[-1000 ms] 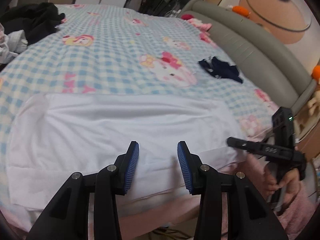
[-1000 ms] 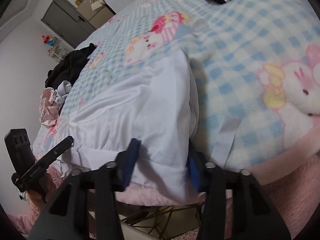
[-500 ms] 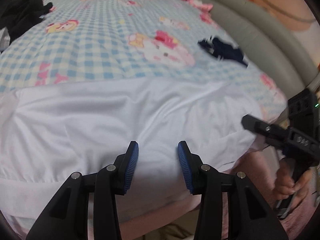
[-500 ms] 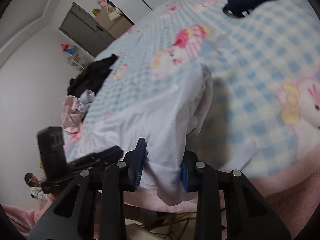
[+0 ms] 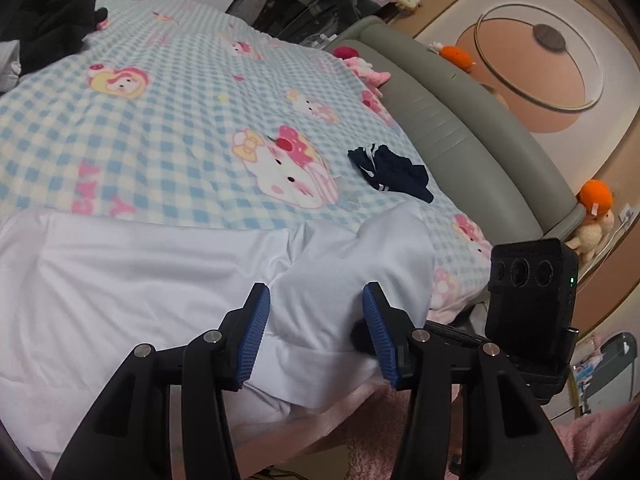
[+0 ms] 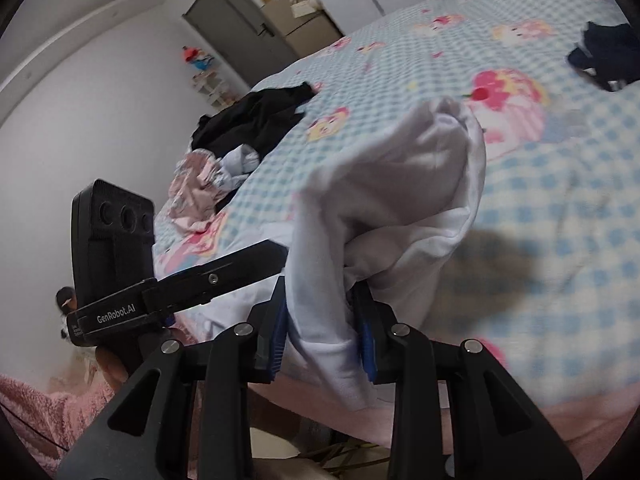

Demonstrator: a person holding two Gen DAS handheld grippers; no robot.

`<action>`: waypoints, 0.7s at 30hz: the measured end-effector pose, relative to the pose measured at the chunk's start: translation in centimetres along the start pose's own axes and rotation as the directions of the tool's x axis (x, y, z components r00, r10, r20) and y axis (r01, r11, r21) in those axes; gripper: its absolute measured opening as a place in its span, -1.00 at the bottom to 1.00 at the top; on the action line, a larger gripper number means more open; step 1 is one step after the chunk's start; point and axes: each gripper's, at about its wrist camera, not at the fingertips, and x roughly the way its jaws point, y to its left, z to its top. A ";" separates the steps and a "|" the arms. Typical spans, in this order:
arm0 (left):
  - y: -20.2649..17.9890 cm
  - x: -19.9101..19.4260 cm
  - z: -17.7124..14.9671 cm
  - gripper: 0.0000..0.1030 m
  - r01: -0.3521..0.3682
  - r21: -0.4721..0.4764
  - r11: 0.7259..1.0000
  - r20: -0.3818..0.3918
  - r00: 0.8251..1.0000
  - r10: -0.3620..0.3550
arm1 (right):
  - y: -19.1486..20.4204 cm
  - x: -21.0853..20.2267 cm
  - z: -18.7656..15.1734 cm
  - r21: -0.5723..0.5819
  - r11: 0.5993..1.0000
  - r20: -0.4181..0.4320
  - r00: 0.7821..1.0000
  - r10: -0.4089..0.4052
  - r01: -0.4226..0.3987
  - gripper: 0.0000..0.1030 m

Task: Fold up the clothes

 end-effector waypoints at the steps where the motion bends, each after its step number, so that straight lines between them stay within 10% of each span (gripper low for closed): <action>1: 0.5 -0.2 -0.1 -0.02 -0.003 -0.020 1.000 0.003 1.000 0.003 | 0.3 0.7 0.0 -0.005 1.000 -0.015 1.000 0.006 -0.006 -0.36; 8: 4.7 -0.8 -0.5 -0.01 0.061 -0.198 0.978 0.028 0.998 -0.057 | 0.9 4.3 -0.6 -0.032 0.999 -0.092 0.996 0.011 -0.014 -0.28; 21: 3.1 2.0 -0.7 0.04 -0.046 -0.099 0.994 -0.040 0.998 0.042 | 1.1 4.1 -1.8 -0.054 0.998 -0.090 0.995 -0.041 0.036 -0.22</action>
